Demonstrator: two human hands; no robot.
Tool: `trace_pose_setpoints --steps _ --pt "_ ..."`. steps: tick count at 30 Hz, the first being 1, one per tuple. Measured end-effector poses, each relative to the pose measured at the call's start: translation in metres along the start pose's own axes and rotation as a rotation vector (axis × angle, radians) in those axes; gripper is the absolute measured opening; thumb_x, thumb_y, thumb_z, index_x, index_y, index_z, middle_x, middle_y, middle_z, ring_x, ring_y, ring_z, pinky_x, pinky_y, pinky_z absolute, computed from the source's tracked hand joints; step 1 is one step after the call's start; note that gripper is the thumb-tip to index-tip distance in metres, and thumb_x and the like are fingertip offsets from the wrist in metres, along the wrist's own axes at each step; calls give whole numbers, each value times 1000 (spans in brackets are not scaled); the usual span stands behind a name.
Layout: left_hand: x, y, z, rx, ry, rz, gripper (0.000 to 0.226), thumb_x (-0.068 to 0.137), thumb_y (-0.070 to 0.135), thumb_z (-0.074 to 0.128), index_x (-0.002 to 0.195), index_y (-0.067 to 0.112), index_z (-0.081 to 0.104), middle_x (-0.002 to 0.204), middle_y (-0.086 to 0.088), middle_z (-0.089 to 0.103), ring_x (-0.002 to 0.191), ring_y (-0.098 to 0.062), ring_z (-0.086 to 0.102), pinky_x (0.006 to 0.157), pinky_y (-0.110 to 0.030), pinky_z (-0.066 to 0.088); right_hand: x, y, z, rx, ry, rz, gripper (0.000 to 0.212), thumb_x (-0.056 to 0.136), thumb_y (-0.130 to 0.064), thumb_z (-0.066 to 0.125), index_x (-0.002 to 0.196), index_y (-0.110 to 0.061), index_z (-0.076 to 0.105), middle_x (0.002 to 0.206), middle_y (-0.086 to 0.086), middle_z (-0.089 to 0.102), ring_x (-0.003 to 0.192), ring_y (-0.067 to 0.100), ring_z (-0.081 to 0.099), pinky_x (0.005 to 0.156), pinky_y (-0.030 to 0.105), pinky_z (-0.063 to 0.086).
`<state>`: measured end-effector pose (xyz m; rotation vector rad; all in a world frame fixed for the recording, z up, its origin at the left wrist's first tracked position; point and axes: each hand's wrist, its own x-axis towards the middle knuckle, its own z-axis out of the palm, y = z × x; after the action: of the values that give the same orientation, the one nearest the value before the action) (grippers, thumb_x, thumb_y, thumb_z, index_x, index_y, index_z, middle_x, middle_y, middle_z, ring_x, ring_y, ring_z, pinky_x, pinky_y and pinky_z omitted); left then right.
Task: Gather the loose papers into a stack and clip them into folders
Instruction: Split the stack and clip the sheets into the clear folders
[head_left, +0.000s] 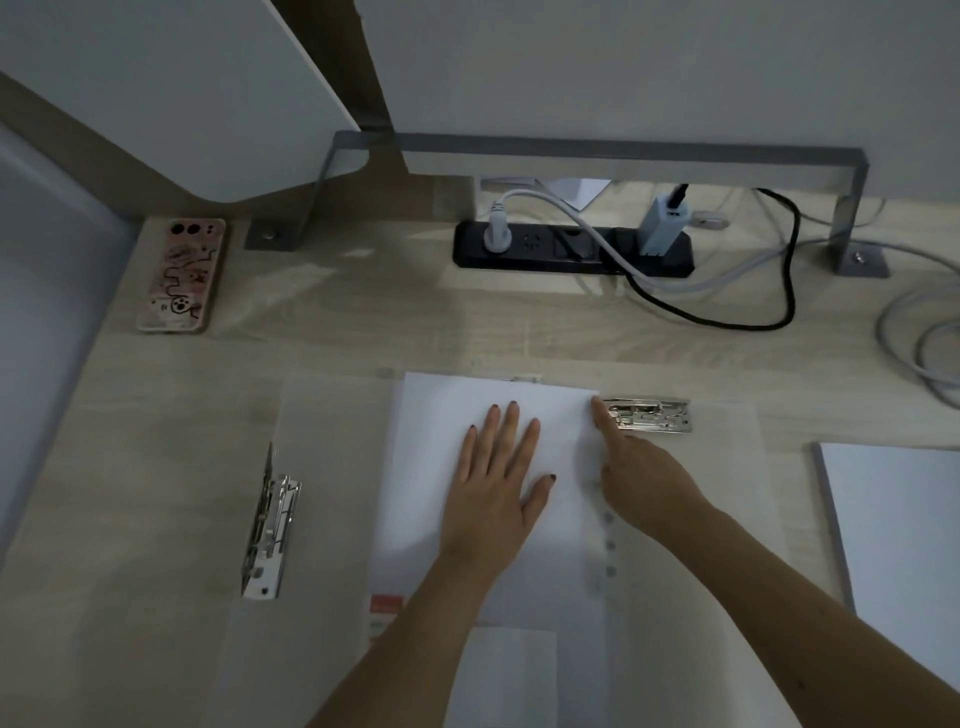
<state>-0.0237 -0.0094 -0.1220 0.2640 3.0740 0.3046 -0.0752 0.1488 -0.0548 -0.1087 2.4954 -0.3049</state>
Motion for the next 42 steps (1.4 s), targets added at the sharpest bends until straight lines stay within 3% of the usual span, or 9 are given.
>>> trace_pose_setpoints --steps 4,8,13,19,25,31,35,38,42 --pt "1 -1 1 3 -23 -1 58 96 48 26 145 17 27 153 -7 25 143 -21 15 115 -39 12 1 1 -8 155 76 -23 66 88 -1 39 146 -14 12 73 8 51 64 27 50 62 30 32" --pt "0 -2 1 17 -44 -7 58 97 49 19 146 17 23 155 -6 22 144 -22 11 115 -40 11 7 14 -19 313 296 -40 10 96 -21 41 102 -13 38 69 6 54 67 34 58 61 37 43" --pt "0 -2 -1 16 -39 -4 58 97 48 19 144 16 30 153 -7 28 142 -22 16 113 -41 16 6 49 -22 676 594 227 14 96 -20 40 101 -14 52 79 9 62 63 38 61 66 47 54" --pt "0 -2 0 27 -50 4 59 97 49 19 145 16 27 154 -7 23 143 -22 14 113 -41 15 -7 74 -3 392 723 246 40 88 -3 53 127 -4 49 132 20 43 110 37 53 82 42 47" --pt "0 -2 -5 32 -88 3 59 97 49 16 144 15 28 153 -8 27 142 -22 16 114 -41 15 -16 69 20 258 502 52 60 86 6 46 143 -2 30 153 13 27 138 31 31 109 37 30" --pt "-6 3 -23 -6 -187 -19 55 98 40 7 140 14 31 149 -10 35 138 -28 32 111 -40 16 -29 64 11 306 494 43 67 87 3 48 147 -10 22 156 6 19 138 28 31 105 35 33" --pt "-33 11 -32 -85 -224 -34 57 91 39 22 139 13 37 150 -10 33 137 -26 34 111 -39 34 -58 65 21 339 525 81 66 89 0 48 147 -14 22 156 4 21 137 26 34 100 36 38" --pt "-46 24 -45 -257 -278 -23 73 83 48 1 148 17 15 157 1 -3 144 -13 -10 115 -25 -5 -84 74 37 364 513 131 64 89 -2 49 147 -13 25 155 6 24 139 26 31 103 37 37" --pt "-51 61 -59 -404 -251 22 52 96 34 25 146 20 22 157 5 5 145 -9 -5 114 -20 -4 -126 97 56 428 537 227 59 90 -3 50 144 -11 30 153 7 28 139 25 31 106 37 35"
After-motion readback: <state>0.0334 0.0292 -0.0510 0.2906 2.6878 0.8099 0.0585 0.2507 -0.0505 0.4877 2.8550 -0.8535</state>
